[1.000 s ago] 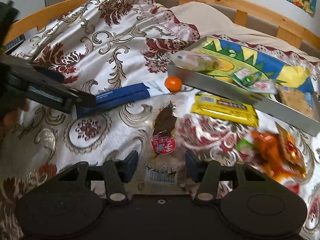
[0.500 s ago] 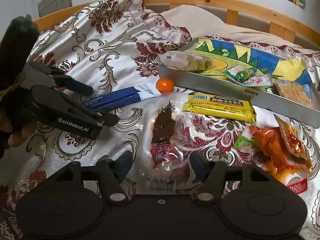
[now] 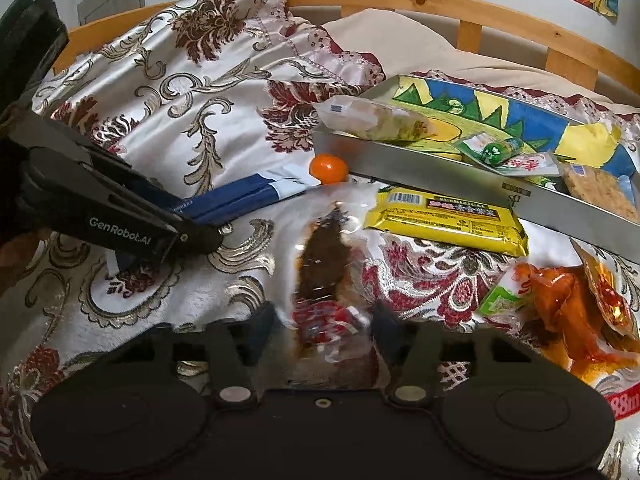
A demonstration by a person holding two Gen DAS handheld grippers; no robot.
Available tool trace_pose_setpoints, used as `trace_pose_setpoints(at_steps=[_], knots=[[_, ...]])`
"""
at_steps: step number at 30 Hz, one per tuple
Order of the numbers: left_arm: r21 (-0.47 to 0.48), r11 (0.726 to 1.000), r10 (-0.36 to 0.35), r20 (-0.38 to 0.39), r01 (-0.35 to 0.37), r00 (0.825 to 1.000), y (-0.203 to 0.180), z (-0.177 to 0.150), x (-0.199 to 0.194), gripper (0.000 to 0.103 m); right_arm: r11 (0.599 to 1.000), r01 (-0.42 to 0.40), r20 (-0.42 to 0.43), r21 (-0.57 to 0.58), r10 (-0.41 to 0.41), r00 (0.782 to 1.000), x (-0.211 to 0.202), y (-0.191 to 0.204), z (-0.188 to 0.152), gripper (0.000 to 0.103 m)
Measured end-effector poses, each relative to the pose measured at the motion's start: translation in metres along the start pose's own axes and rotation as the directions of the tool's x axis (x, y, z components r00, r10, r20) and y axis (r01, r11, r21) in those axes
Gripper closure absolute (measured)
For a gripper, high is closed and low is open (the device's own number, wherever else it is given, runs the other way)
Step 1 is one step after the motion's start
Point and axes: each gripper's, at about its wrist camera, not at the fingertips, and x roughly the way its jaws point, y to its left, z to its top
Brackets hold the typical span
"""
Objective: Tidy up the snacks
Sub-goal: 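Lower left tool onto blue stick packet while right tool approaches brown jerky packet, then grasp blue stick packet with left tool while right tool grasps brown jerky packet, then carry both packets over the grey tray and release them inside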
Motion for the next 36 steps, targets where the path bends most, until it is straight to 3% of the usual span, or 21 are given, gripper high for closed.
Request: trace_pose_setpoints(at_steps=[6,10,14,18,27,31,36], knots=[[-0.135,0.99,-0.038,-0.026,0.034,0.999,0.006,0.001,-0.004,0.068,1.0,0.015,-0.004,-0.018,-0.015,1.0,-0.008,0.006,0.003,0.053],[-0.204,0.976,-0.079,-0.028,0.071,0.997,0.004,-0.002,-0.01,0.071,0.99,0.072,0.015,-0.12,-0.071,0.997,-0.019,0.021,0.004,0.054],[-0.232,0.966,-0.11,0.034,0.115,0.993,-0.004,-0.004,-0.024,0.071,0.97,0.13,0.05,-0.205,-0.122,0.991,-0.032,0.029,0.003,0.054],[-0.222,0.969,-0.081,0.113,0.105,0.99,-0.01,-0.003,-0.041,0.071,0.95,0.193,0.11,-0.246,-0.171,0.979,-0.049,0.03,0.006,0.054],[-0.215,0.97,-0.05,0.264,0.11,0.963,-0.019,0.01,-0.069,0.071,0.956,0.257,0.236,-0.144,-0.219,0.947,-0.089,0.002,0.029,0.054],[-0.198,0.974,-0.04,0.316,0.107,0.948,-0.033,0.035,-0.078,0.071,0.957,0.279,0.294,-0.08,-0.244,0.924,-0.099,-0.02,0.045,0.054],[-0.148,0.982,-0.055,0.379,0.12,0.924,-0.06,0.082,-0.074,0.071,0.946,0.323,0.368,0.007,-0.303,0.879,-0.104,-0.068,0.065,0.054]])
